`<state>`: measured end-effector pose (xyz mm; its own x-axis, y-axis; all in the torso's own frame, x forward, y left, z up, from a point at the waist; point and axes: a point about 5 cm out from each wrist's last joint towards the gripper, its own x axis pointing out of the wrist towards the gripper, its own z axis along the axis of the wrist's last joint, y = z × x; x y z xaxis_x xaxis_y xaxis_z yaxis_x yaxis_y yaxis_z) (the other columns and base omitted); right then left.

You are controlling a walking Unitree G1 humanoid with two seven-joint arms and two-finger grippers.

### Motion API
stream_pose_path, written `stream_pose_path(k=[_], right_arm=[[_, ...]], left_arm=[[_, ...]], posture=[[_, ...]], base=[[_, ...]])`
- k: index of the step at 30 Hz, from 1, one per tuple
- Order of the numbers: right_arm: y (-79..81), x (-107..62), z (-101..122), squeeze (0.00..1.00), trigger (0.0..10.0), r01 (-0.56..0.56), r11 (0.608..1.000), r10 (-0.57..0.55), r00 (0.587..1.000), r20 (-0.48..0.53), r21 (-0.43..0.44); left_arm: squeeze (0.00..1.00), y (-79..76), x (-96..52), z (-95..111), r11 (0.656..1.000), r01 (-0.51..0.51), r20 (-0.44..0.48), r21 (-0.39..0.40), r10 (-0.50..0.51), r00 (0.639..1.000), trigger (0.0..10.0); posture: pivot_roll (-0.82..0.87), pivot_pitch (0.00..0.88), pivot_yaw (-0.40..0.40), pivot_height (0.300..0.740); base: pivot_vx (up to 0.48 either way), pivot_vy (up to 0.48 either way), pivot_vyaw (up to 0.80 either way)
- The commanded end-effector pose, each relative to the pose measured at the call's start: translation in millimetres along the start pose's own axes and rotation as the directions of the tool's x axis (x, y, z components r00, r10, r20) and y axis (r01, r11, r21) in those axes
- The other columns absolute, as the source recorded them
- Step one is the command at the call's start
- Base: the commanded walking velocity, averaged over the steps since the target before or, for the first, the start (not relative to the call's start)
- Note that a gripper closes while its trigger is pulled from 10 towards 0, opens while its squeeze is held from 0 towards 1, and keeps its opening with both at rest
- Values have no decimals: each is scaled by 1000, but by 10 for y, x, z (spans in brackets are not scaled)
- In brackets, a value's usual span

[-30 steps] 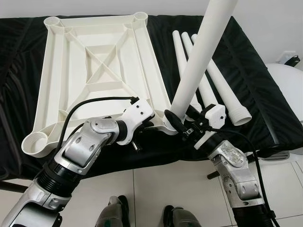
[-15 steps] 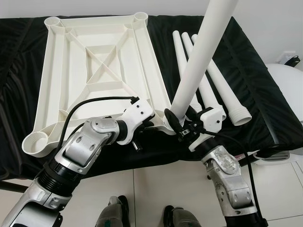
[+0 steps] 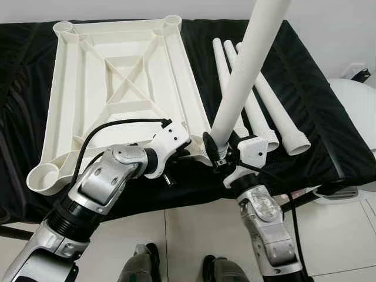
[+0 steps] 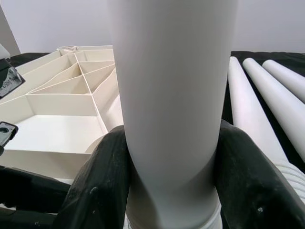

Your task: Building children table

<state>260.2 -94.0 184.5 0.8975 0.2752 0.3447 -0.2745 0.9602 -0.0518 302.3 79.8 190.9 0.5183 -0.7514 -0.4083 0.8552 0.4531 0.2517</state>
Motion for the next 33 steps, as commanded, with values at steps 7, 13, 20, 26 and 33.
stream_pose_path(k=[7, 13, 20, 26, 33], right_arm=[[-110, -64, -144, 0, 10000, 135, 991, -135, 988, -74, -15], [-118, -62, -154, 0, 10000, 153, 988, -154, 985, -79, -19], [-91, -66, -156, 1000, 10000, 110, 994, -108, 991, -82, 25], [-79, -71, -144, 1000, 10000, 80, 995, -76, 995, -72, 54], [-155, -40, -109, 941, 10000, 28, 997, -25, 999, -46, 75]], left_arm=[[0, 161, -79, 51, 996, -92, 13, 19, 92, 996, 10000], [0, 173, -80, 52, 995, -95, 13, 20, 94, 995, 10000], [0, 180, -83, 61, 995, -97, 16, 23, 96, 995, 10000], [0, 179, -82, 60, 995, -97, 16, 24, 96, 995, 10000], [0, 171, -80, 66, 995, -94, 19, 23, 94, 995, 10000]], posture=[[-31, 198, 1, 740], [-31, 195, 2, 740], [-29, 193, 2, 740], [-28, 189, 1, 740], [-31, 185, 3, 740]], base=[[0, 0, 0], [0, 0, 0], [0, 0, 0], [0, 0, 0], [0, 0, 0]])
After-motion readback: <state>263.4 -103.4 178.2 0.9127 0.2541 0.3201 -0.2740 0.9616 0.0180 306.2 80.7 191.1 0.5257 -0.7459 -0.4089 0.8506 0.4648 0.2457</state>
